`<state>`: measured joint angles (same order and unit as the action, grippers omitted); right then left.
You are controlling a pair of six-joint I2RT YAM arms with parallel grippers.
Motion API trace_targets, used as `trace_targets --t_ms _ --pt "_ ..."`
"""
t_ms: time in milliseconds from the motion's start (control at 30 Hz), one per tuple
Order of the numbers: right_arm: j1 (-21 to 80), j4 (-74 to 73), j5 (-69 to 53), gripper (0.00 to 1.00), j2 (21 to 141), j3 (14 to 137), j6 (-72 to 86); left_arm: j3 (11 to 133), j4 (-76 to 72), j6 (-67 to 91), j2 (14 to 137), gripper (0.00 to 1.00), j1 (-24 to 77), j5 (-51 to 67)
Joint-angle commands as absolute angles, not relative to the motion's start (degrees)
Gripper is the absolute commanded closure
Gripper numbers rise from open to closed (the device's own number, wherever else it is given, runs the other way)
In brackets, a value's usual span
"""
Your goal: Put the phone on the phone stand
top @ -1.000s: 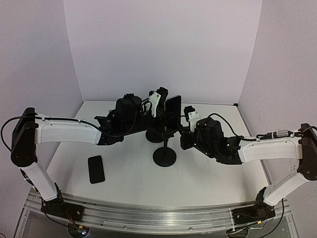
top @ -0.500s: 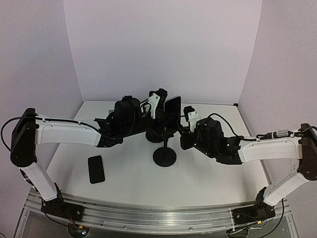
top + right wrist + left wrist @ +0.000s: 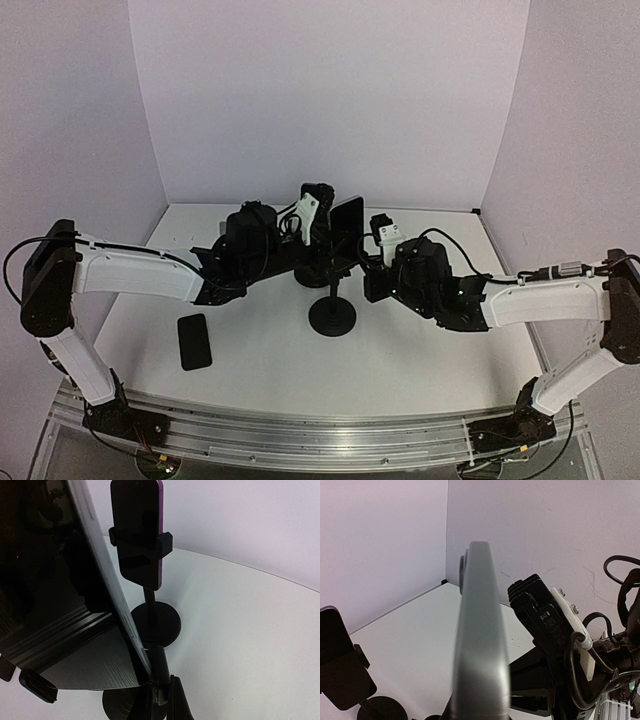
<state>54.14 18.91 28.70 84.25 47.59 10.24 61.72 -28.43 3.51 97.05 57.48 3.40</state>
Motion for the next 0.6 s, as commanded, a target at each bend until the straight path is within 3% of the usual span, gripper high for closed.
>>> trace_targets --t_ms 0,300,567 --pt "52.6 28.4 32.1 1.0 82.6 50.7 9.8 56.2 5.8 0.1 106.4 1.0 58.6 7.8" --pt "52.6 29.8 33.6 1.0 82.3 51.3 8.1 60.1 18.7 1.8 105.3 1.0 58.6 11.9" --pt "52.2 30.5 37.4 1.0 82.2 50.2 8.8 59.2 18.4 1.7 105.2 1.0 58.6 11.1"
